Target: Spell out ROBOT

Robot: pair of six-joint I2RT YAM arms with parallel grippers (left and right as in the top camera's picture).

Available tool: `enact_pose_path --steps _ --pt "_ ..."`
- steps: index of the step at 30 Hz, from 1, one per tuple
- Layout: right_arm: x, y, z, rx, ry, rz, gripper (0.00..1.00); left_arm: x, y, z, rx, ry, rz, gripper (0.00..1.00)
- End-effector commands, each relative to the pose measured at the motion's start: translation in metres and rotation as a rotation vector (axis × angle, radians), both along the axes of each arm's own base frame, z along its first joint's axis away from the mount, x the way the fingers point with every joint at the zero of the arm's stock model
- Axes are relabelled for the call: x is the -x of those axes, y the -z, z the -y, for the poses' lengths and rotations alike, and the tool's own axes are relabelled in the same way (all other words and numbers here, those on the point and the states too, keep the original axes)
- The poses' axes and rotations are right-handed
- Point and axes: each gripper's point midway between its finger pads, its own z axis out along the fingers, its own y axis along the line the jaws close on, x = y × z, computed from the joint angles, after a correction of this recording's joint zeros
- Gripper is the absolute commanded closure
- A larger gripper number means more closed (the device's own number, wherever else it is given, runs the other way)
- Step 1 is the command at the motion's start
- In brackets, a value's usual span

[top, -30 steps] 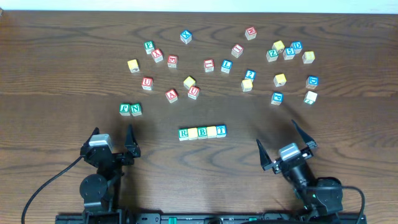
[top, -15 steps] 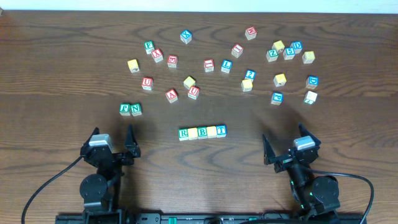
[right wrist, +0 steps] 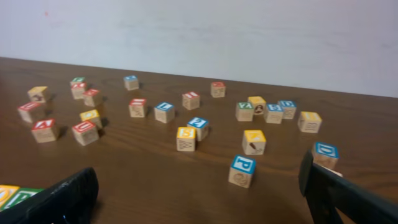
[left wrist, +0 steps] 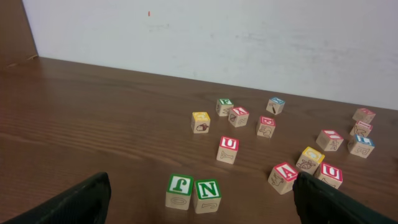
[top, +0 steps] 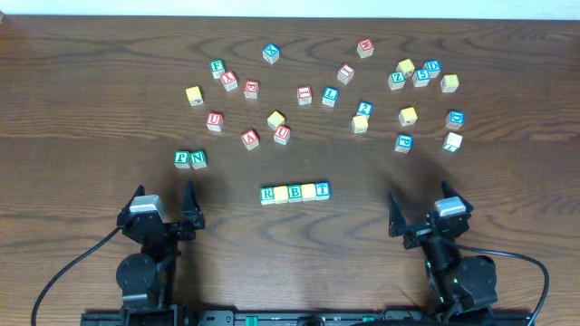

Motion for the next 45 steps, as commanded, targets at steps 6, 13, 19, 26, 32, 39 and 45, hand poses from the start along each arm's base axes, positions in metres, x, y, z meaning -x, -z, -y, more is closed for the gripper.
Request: enact_pose_path --steps 6,13,19,26,32,39,45 --pt "-0.0033 0.0012 0.0191 -0.009 0.083 -0.004 0.01 0.0009 0.015 0.0011 -0.008 0.01 -0.047 0.08" --pt "-0.0036 0.0004 0.0208 -0.009 0.09 -0.001 0.01 0.0009 0.015 0.001 -0.008 0.01 -0.047 0.08" --pt "-0.0036 0.0004 0.0208 -0.009 0.09 -0.001 0.01 0.0009 0.015 0.001 -0.008 0.01 -0.047 0.08" --pt "-0.0036 0.0003 0.0208 -0.009 0.09 -0.001 0.01 0.0009 0.015 0.001 -0.008 0.01 -0.047 0.08" --pt "-0.0036 0.0003 0.0208 -0.009 0.09 -0.001 0.01 0.0009 0.015 0.001 -0.008 0.01 -0.047 0.08" --pt "-0.0036 0.0003 0.0208 -0.009 0.09 -0.001 0.01 0.0009 0.015 0.0011 -0.008 0.01 -0.047 0.08" --pt "-0.0036 0.0003 0.0208 -0.009 0.09 -0.001 0.01 0.0008 0.0143 0.004 -0.009 0.022 -0.043 0.08"
